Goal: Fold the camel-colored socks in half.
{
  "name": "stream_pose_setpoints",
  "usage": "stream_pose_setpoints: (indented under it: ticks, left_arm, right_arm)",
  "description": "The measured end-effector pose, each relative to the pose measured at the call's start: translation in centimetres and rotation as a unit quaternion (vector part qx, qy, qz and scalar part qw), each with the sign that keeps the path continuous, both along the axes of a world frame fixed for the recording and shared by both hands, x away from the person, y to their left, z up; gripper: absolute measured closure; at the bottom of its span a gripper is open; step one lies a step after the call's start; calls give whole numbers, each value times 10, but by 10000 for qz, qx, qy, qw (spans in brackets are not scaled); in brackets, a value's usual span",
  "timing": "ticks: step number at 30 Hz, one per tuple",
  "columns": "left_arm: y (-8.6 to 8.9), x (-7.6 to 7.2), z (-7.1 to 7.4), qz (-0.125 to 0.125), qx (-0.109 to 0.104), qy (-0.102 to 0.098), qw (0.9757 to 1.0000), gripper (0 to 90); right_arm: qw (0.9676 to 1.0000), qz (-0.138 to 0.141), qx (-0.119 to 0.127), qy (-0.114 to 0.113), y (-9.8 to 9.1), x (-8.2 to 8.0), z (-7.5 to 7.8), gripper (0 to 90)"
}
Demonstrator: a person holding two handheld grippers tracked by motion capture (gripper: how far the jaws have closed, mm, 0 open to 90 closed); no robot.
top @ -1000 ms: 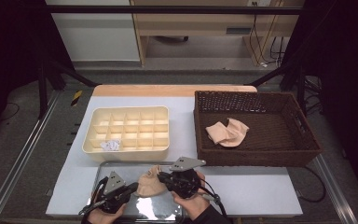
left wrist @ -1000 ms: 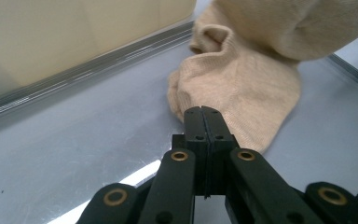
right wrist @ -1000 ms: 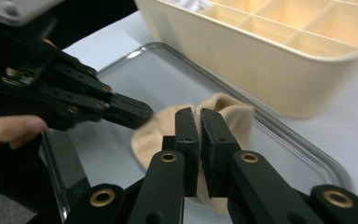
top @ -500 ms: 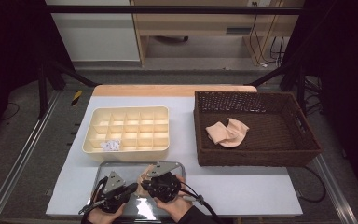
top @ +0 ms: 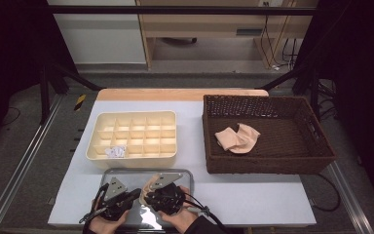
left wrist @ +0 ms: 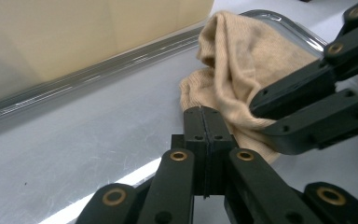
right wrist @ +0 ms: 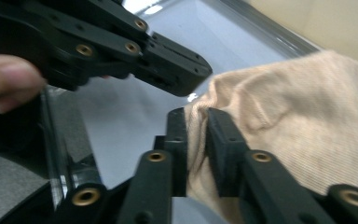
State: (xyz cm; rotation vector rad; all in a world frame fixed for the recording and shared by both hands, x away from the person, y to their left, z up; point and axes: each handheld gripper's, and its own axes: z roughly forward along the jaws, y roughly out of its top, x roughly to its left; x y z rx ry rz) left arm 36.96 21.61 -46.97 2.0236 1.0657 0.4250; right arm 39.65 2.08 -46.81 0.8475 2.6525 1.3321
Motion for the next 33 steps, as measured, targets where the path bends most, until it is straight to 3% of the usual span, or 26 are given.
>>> stream_pose_setpoints:
  ticks: [4, 11, 15, 17, 22, 27, 29, 33]
  left_arm:
    - [0, 0, 0, -20, 18, 12, 10000, 894]
    - [-2, 1, -2, -62, 38, 25, 10000, 894]
    - [-3, 1, -2, -62, 29, 24, 10000, 894]
    - [-2, 1, -1, -70, 27, 10, 10000, 894]
    - [-3, 0, 3, -66, -38, -102, 9999, 894]
    - [-6, -2, 18, -128, -227, -318, 9992, 894]
    - [-12, -4, 29, -228, -272, -428, 9985, 894]
    - [-24, -4, 35, -372, -243, -454, 9980, 894]
  right_arm:
    - [9998, 57, 166, -6, -11, -3, 12, 726]
    - [9989, -56, 442, -152, -31, -2, 27, 752]
    - [9993, -199, 242, -186, -34, 1, 21, 839]
    - [9997, -167, 41, -199, -28, 4, 8, 883]
    - [9997, -175, -68, -146, -22, 6, -3, 900]
    - [9997, -152, 44, -187, -30, 4, 5, 865]
    - [9991, -291, 96, -295, -44, 5, 14, 853]
    - [9977, -582, 112, -340, -61, 9, 19, 827]
